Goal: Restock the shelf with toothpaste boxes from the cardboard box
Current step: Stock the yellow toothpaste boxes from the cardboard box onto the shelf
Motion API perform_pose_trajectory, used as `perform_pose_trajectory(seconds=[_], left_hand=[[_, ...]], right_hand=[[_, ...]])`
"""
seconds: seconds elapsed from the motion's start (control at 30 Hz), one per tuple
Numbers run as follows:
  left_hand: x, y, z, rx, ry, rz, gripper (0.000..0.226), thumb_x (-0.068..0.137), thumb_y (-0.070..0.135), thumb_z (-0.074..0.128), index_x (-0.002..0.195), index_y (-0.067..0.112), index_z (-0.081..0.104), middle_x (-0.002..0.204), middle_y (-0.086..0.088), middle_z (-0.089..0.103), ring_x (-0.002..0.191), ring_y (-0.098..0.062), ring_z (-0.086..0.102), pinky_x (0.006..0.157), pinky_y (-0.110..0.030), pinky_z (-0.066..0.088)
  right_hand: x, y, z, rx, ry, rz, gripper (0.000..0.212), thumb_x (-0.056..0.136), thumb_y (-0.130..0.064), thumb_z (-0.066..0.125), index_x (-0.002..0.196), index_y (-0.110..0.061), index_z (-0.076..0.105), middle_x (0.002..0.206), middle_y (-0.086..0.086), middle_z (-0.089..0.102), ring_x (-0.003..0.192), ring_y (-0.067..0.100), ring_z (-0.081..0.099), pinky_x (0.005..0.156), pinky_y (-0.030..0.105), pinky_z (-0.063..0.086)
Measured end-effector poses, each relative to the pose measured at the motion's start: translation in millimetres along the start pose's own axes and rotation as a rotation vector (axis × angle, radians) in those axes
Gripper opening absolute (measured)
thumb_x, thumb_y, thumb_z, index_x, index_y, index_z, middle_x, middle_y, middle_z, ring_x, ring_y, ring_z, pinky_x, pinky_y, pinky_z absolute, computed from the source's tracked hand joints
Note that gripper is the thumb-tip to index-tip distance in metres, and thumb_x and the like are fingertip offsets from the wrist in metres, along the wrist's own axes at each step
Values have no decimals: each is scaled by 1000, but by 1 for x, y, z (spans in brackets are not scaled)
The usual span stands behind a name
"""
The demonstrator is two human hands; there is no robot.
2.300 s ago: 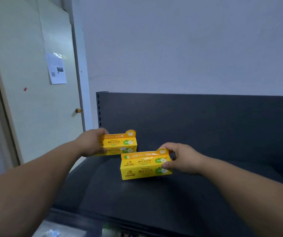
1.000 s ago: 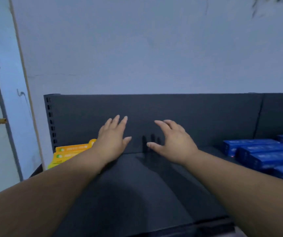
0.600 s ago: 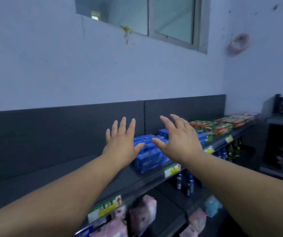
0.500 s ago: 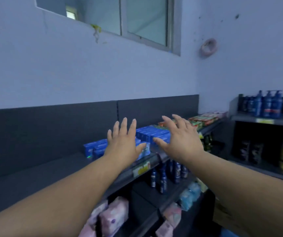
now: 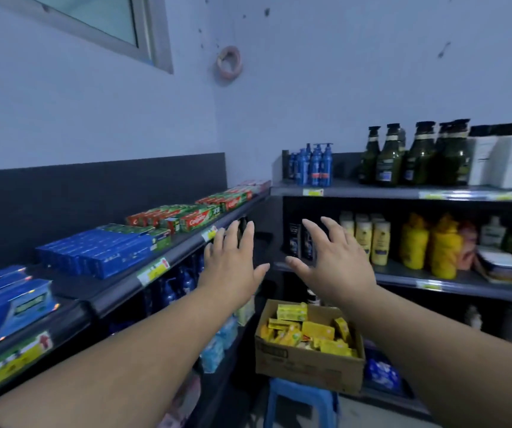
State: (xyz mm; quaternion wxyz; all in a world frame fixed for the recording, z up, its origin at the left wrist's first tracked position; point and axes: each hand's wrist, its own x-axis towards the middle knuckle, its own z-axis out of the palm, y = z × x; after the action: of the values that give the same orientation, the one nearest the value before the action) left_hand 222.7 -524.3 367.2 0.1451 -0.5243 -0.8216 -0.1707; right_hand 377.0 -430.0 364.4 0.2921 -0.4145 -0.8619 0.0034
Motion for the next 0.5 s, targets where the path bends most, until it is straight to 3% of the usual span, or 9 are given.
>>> perform_pose_trajectory(seconds=[0.5], left_hand=[[229,-1,171,-83,-111,157,79,95,54,42,153,24,-3,160,-6,-2,147,-27,0,118,-44,12]], right_hand=[[165,105,143,-122,-89,236,78,88,-70,43,152,-39,11,162,-1,9,148,24,9,119,45,17]])
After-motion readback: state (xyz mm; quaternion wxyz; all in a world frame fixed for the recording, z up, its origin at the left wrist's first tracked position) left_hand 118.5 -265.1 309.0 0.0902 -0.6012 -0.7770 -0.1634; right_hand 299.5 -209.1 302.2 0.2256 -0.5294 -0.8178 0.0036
